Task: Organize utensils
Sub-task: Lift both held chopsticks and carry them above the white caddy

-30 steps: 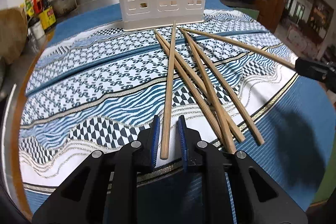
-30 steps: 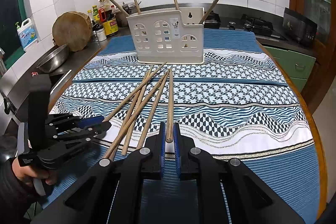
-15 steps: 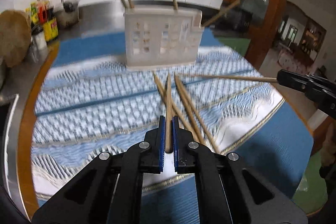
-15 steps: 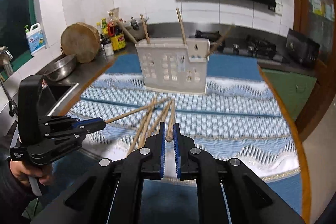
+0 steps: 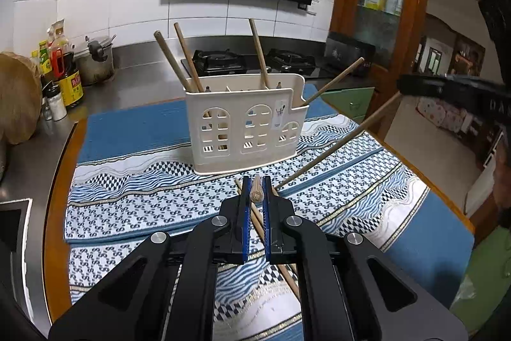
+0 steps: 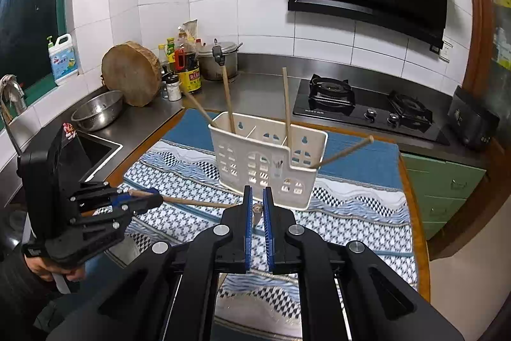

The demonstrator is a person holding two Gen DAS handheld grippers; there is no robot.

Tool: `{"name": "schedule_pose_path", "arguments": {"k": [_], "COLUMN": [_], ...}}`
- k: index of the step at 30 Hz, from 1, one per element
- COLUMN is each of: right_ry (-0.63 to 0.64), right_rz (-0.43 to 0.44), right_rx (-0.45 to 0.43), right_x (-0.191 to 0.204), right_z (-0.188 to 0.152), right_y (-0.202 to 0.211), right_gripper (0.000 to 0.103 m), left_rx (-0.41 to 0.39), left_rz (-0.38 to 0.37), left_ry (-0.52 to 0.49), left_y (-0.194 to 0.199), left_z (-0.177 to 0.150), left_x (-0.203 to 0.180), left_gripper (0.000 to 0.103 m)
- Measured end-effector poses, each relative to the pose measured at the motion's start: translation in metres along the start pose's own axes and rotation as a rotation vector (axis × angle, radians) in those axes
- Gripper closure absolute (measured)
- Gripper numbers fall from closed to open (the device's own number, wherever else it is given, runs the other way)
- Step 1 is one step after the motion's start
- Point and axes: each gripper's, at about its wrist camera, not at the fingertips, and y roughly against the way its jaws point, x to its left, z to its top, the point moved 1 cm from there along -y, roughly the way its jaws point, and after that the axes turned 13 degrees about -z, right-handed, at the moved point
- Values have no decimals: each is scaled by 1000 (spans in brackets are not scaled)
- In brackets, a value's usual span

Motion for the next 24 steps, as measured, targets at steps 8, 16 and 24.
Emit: {"name": "schedule_pose_path", "arguments": {"k": [8,16,24], "right_ry": [24,51,12], "right_rz": [-1,-63,-104], "right_rx": [-5,-66,-134], "right_x": [-13,-27,-37], "right_z": [38,96,156], "right_y": [-3,8,-2], "right_gripper": [96,96,96], "left_rx": [-15,-27,-116], "left_rz": [-21,-48,-40], "left_ry": [-2,-25,-88], "left_y": [0,10,36], "left_z": [25,78,141], "left_x": [2,1,-8], "left_gripper": [98,98,98]}}
